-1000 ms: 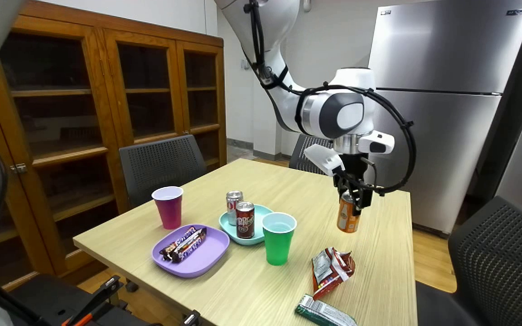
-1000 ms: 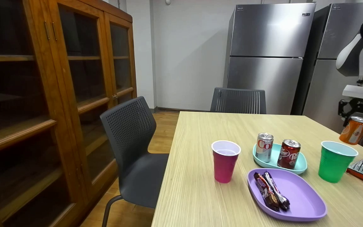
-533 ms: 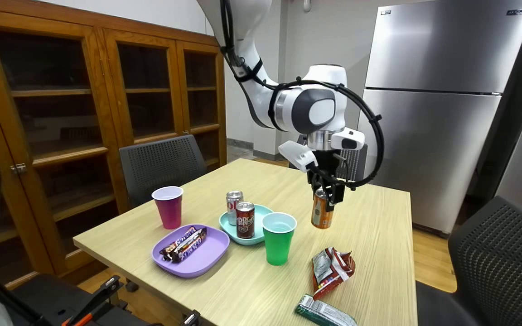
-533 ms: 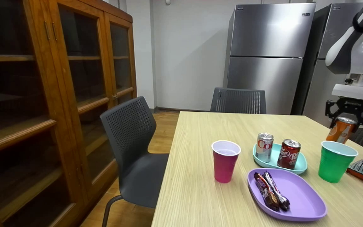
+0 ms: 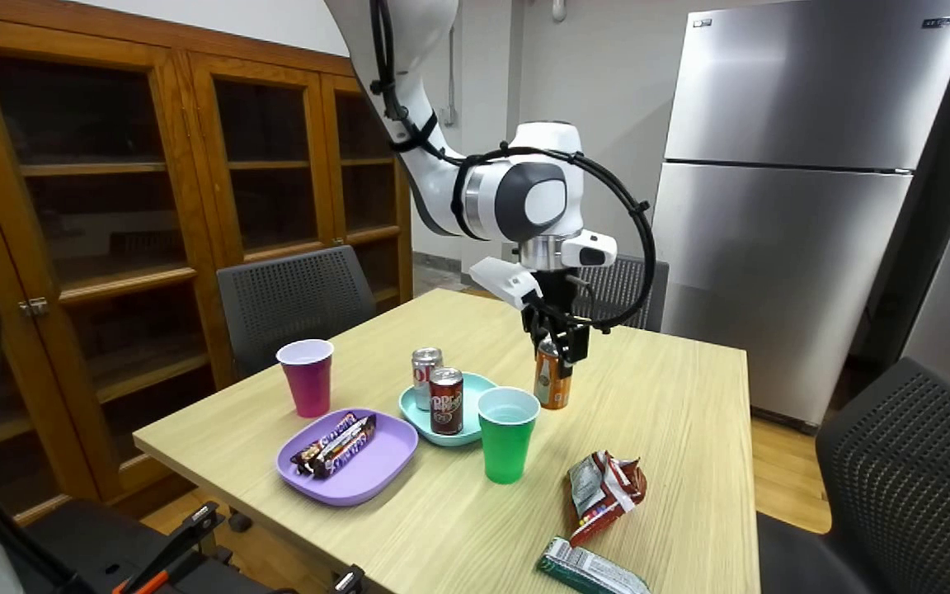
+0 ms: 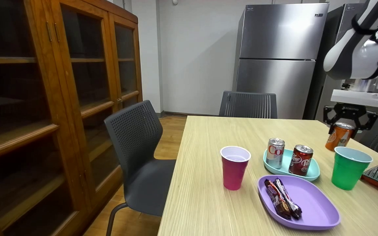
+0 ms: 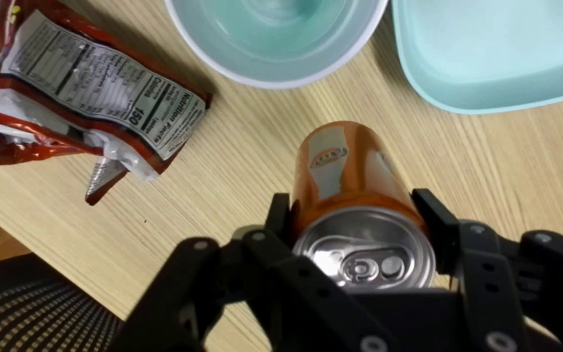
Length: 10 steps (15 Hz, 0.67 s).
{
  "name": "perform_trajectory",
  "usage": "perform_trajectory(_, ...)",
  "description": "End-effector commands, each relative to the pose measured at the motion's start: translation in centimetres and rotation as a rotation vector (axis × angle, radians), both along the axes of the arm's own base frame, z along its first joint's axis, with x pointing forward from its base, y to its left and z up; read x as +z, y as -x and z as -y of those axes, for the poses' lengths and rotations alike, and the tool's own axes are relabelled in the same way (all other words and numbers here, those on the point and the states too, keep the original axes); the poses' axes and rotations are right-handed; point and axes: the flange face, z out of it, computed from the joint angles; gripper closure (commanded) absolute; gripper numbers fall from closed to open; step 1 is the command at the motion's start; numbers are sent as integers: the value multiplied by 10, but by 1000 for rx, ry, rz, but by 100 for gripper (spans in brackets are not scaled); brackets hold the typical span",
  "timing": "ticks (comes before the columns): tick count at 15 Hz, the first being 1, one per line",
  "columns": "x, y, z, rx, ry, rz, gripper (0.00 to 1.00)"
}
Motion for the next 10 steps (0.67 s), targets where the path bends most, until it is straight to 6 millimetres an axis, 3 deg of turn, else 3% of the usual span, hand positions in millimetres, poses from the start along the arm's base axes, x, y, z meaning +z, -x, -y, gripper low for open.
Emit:
perform_trajectory(1,11,-2,-23,27,18,19,61)
perform_trajectory(10,8,-18,-70,75,-7,3,61)
